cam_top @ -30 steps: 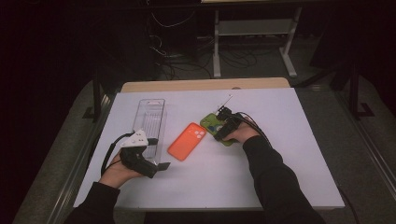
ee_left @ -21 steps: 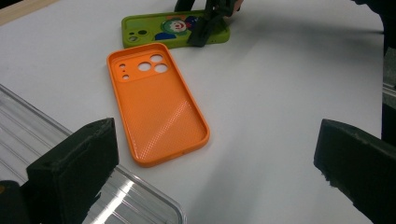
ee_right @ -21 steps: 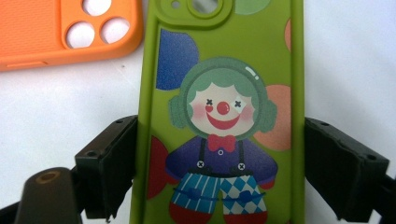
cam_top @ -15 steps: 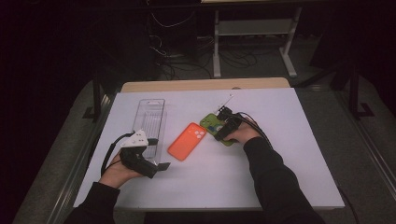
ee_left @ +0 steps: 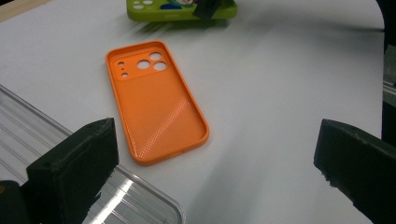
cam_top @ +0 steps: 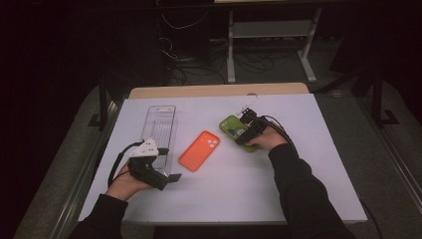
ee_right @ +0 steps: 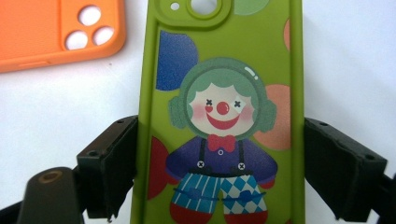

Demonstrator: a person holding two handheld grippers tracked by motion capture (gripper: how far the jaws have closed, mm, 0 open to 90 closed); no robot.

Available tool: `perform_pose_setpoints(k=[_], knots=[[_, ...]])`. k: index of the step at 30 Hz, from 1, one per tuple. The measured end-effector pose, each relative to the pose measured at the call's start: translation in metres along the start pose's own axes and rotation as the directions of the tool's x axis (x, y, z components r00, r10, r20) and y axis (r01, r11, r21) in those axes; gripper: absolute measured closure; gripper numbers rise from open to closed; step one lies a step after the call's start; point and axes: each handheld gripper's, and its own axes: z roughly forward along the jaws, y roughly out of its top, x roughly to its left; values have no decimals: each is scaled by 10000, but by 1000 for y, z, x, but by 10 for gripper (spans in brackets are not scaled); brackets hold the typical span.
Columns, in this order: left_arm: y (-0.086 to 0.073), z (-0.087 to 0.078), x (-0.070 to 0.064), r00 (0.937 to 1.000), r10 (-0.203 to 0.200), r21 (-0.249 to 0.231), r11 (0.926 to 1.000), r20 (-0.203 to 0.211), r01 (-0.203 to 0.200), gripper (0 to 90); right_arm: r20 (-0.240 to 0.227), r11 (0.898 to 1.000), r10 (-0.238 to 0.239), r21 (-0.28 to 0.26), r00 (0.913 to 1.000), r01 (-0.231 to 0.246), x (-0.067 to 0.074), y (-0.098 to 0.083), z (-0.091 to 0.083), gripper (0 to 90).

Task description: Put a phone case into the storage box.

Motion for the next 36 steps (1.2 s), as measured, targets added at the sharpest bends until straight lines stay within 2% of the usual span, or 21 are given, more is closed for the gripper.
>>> perform_pose_setpoints(k=[6, 12, 18, 20, 24, 31, 32, 35, 36], knots=[[0, 0, 0, 10000, -49, 31, 10000, 14, 49, 0, -104, 10000, 70, -47, 9999, -70, -4, -7, -12, 152], [0, 0, 1, 10000, 74, 113, 9999, -20, -74, 0, -173, 9999, -144, -61, 9997, 143, -2, -20, -25, 152], [-1, 2, 3, 10000, 48, 306, 9995, -81, -45, 0, -453, 9990, -172, -412, 9988, 153, 1, -36, -41, 152], [-1, 2, 2, 9999, 71, 329, 9994, -95, -68, 0, -501, 9973, -310, -684, 9983, 275, 4, -41, -47, 152], [0, 3, 1, 10000, 15, 255, 9997, -80, -13, 0, -545, 9949, -542, -880, 9970, 492, 9, -46, -56, 152], [0, 1, 2, 10000, 73, 218, 9997, -36, -73, 0, -754, 9916, -805, -1071, 9939, 722, 6, -53, -67, 152], [2, 0, 3, 10000, 40, 107, 9999, -12, -40, 0, -858, 9903, -1066, -987, 9906, 980, 5, -55, -68, 152], [3, 0, 3, 10000, 23, 90, 10000, -41, -23, 0, -916, 9895, -1239, -865, 9881, 1160, 6, -57, -69, 151], [6, 1, 3, 10000, 15, 79, 10000, 7, -16, 0, -1012, 9861, -1497, -877, 9835, 1411, 6, -58, -70, 151]])
